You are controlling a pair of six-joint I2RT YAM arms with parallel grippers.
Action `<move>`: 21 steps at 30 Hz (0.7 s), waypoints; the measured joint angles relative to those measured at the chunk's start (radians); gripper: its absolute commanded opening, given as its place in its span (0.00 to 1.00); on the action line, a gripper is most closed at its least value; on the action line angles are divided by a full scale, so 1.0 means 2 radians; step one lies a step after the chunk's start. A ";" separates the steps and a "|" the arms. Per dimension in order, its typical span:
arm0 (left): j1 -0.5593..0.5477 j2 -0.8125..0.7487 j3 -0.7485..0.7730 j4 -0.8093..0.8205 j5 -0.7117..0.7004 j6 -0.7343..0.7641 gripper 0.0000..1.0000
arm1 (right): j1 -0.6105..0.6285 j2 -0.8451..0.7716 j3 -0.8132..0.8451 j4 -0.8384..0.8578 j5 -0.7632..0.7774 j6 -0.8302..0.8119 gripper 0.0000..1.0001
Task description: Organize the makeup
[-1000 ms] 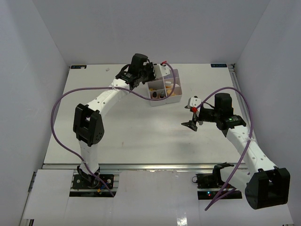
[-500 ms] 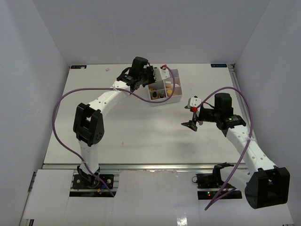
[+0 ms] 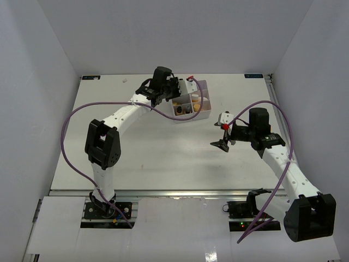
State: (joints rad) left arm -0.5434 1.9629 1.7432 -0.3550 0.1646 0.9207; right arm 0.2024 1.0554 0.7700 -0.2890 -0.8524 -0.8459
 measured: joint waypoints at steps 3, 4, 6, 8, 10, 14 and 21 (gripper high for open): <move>0.000 0.000 -0.002 0.000 0.001 0.003 0.00 | 0.000 0.000 0.000 0.000 -0.001 0.000 0.90; 0.000 0.000 -0.003 0.000 0.002 0.005 0.00 | 0.000 0.000 0.000 0.000 -0.001 0.000 0.90; 0.000 0.000 -0.006 0.000 0.003 0.007 0.00 | 0.000 0.000 0.000 0.000 -0.002 0.000 0.90; 0.001 0.000 -0.007 -0.002 0.005 0.009 0.00 | 0.000 0.000 0.000 0.000 -0.004 0.000 0.90; 0.003 0.000 -0.007 -0.002 0.008 0.010 0.00 | 0.000 0.000 0.000 0.000 -0.004 0.000 0.90; 0.009 0.000 -0.007 -0.004 0.015 0.011 0.03 | 0.000 0.000 0.000 0.000 -0.006 0.000 0.90; 0.021 0.001 -0.005 -0.009 0.031 0.010 0.08 | 0.000 0.000 0.000 0.000 -0.007 0.000 0.90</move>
State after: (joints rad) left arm -0.5023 1.9653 1.7332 -0.3732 0.2260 0.9409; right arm 0.2020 1.0557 0.7697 -0.2890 -0.8673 -0.8463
